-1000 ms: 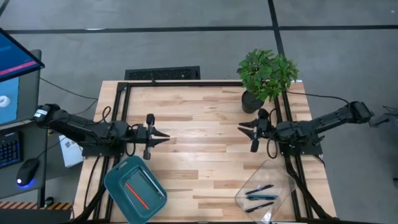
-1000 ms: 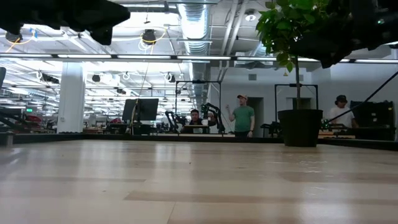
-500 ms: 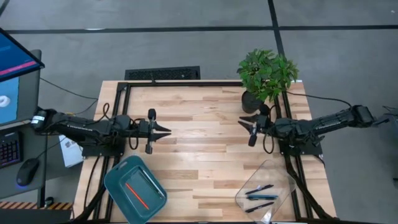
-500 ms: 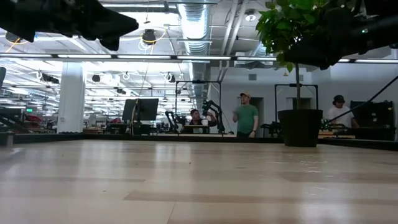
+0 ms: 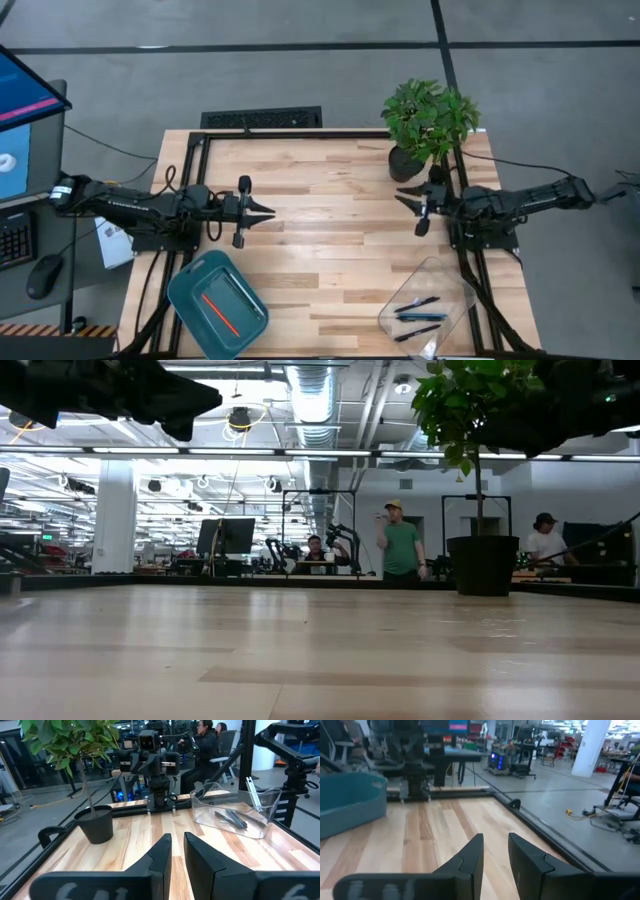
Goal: Sort pens & pencils
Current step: Return to Home Position
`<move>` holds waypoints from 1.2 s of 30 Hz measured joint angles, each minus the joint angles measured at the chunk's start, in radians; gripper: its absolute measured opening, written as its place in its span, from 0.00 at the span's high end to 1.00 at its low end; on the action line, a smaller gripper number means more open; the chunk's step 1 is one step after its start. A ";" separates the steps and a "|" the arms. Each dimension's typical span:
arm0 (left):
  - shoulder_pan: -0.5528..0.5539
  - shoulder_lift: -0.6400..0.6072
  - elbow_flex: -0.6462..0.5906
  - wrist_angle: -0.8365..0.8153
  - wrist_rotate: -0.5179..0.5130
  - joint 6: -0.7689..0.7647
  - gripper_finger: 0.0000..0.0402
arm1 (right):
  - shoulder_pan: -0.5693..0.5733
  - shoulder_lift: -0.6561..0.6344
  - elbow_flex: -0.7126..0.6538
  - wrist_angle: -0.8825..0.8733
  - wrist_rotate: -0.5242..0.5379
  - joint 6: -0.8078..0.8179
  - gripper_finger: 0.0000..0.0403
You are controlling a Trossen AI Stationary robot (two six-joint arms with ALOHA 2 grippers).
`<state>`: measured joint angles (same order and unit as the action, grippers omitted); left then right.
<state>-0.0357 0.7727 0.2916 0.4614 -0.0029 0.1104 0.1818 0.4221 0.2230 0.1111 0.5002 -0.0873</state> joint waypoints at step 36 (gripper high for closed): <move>-0.001 0.144 0.002 0.124 0.125 -0.029 0.89 | -0.017 -0.109 -0.147 0.047 -0.374 0.016 0.72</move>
<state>-0.0364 0.9169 0.2932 0.5856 0.1226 0.0818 0.1650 0.3130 0.0757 0.1579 0.1265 -0.0709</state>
